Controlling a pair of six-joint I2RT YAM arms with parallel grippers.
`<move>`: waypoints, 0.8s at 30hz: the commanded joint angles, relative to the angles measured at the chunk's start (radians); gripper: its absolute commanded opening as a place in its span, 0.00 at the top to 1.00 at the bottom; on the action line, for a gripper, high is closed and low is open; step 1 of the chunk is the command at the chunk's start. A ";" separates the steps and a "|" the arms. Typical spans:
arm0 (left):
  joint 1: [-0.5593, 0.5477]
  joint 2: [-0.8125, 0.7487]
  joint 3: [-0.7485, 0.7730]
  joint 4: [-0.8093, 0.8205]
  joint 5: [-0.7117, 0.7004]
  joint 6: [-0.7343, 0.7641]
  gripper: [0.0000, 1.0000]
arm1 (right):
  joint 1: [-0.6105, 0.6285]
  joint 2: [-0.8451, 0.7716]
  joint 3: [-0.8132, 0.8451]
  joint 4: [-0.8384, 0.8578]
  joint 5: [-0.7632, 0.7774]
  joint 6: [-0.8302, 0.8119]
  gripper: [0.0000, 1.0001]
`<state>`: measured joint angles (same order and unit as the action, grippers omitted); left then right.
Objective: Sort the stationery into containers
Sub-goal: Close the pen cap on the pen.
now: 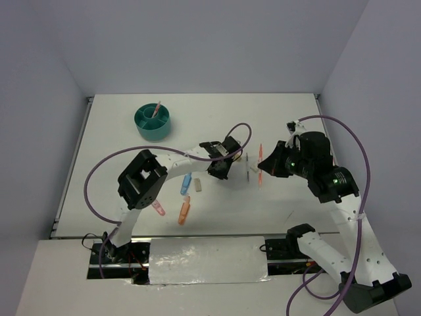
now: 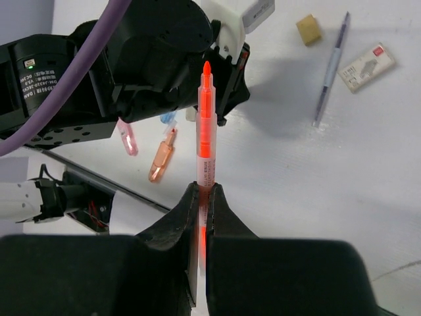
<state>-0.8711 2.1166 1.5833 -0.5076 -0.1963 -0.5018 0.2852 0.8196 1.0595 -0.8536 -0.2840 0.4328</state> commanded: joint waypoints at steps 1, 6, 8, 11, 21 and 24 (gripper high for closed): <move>0.058 -0.122 -0.020 -0.074 0.073 -0.073 1.00 | -0.003 -0.030 -0.035 0.112 -0.064 -0.008 1.00; 0.197 -0.415 -0.071 0.104 0.263 -0.159 1.00 | 0.005 -0.024 -0.102 0.185 -0.066 0.032 1.00; 0.283 -0.548 -0.166 0.295 0.420 -0.240 1.00 | 0.022 -0.014 -0.115 0.250 -0.108 0.072 1.00; 0.369 -0.694 -0.328 0.641 0.600 -0.407 1.00 | 0.113 -0.023 -0.162 0.426 -0.150 0.153 1.00; 0.419 -0.790 -0.553 1.472 0.778 -0.863 1.00 | 0.391 0.102 -0.102 0.691 -0.020 0.271 1.00; 0.419 -0.808 -0.539 1.431 0.776 -0.844 1.00 | 0.393 0.139 -0.055 0.674 -0.035 0.238 1.00</move>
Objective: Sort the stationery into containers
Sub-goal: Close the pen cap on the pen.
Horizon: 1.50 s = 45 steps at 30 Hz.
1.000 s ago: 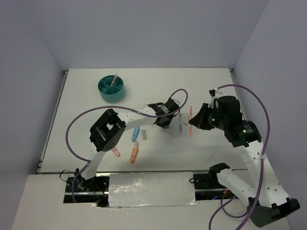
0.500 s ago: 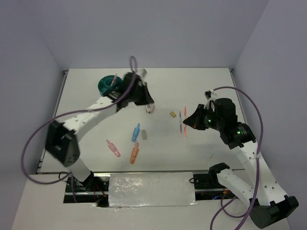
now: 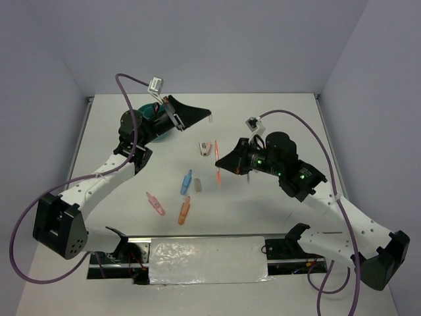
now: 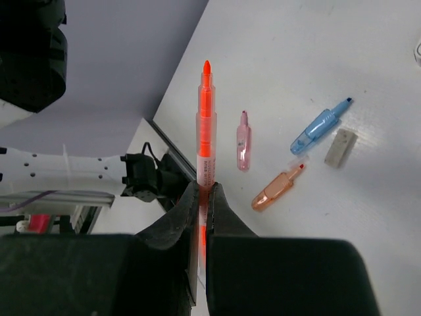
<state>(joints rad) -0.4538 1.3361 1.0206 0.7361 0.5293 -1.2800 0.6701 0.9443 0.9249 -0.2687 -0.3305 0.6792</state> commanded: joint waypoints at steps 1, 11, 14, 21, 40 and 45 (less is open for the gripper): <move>0.003 -0.035 0.026 0.183 0.052 -0.062 1.00 | 0.009 0.024 0.089 0.082 0.010 -0.015 1.00; 0.001 -0.086 0.029 -0.014 0.028 0.059 1.00 | 0.009 0.077 0.193 0.057 -0.048 -0.093 1.00; 0.000 -0.086 0.030 -0.021 0.031 0.061 1.00 | 0.010 0.094 0.215 0.049 -0.068 -0.105 1.00; 0.001 -0.078 0.039 -0.038 0.035 0.071 1.00 | 0.013 0.099 0.224 0.051 -0.070 -0.104 1.00; 0.000 -0.071 0.019 -0.047 0.037 0.096 1.00 | 0.013 0.108 0.252 0.025 -0.048 -0.124 1.00; 0.000 -0.060 0.016 -0.037 0.046 0.085 1.00 | 0.013 0.105 0.253 0.022 -0.035 -0.124 1.00</move>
<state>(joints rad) -0.4534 1.2778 1.0210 0.6472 0.5568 -1.2072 0.6762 1.0515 1.1282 -0.2699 -0.3771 0.5747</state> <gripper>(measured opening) 0.039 0.042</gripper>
